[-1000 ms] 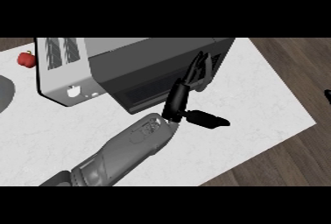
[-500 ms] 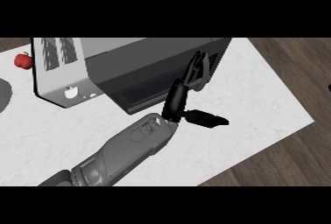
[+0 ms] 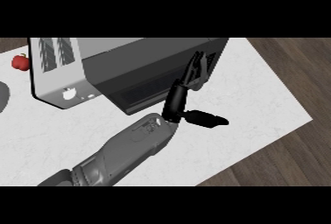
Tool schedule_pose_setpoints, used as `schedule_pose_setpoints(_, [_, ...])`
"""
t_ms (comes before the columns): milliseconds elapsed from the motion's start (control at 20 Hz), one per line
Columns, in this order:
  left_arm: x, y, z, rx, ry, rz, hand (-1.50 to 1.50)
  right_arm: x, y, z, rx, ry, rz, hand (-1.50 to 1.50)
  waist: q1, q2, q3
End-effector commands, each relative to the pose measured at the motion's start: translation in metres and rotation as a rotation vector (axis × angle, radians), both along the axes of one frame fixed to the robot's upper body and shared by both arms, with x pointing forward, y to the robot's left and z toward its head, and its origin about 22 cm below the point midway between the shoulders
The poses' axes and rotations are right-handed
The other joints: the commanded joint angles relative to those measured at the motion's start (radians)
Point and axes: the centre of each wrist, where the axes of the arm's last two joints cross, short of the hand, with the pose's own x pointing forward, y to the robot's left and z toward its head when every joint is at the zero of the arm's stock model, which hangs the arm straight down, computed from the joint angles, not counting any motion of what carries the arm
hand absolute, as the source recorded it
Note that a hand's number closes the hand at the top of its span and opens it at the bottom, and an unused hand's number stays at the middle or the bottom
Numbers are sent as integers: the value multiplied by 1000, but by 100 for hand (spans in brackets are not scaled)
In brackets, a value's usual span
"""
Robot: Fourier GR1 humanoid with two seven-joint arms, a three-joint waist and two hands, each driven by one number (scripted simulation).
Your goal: Pick up the milk, place it into the microwave and close the microwave
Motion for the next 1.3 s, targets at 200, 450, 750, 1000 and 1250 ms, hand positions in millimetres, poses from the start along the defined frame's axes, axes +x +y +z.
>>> schedule_pose_setpoints(200, [12,-3,11,-9,10,25,-150,4,2,4,2,10,33,-150,-10,8,1])
schedule_pose_setpoints(450, [12,-3,9,-16,10,30,-150,5,0,9,-3,7,45,-150,-11,4,1])
schedule_pose_setpoints(750, [13,1,2,-44,128,21,150,9,3,16,-8,-8,62,-150,-5,18,1])
schedule_pose_setpoints(1000, [32,24,-7,184,33,136,-150,6,-3,16,6,5,53,-150,4,-4,15])
schedule_pose_setpoints(1250, [51,54,-3,262,24,276,-150,3,-5,15,6,17,44,-150,46,-13,17])
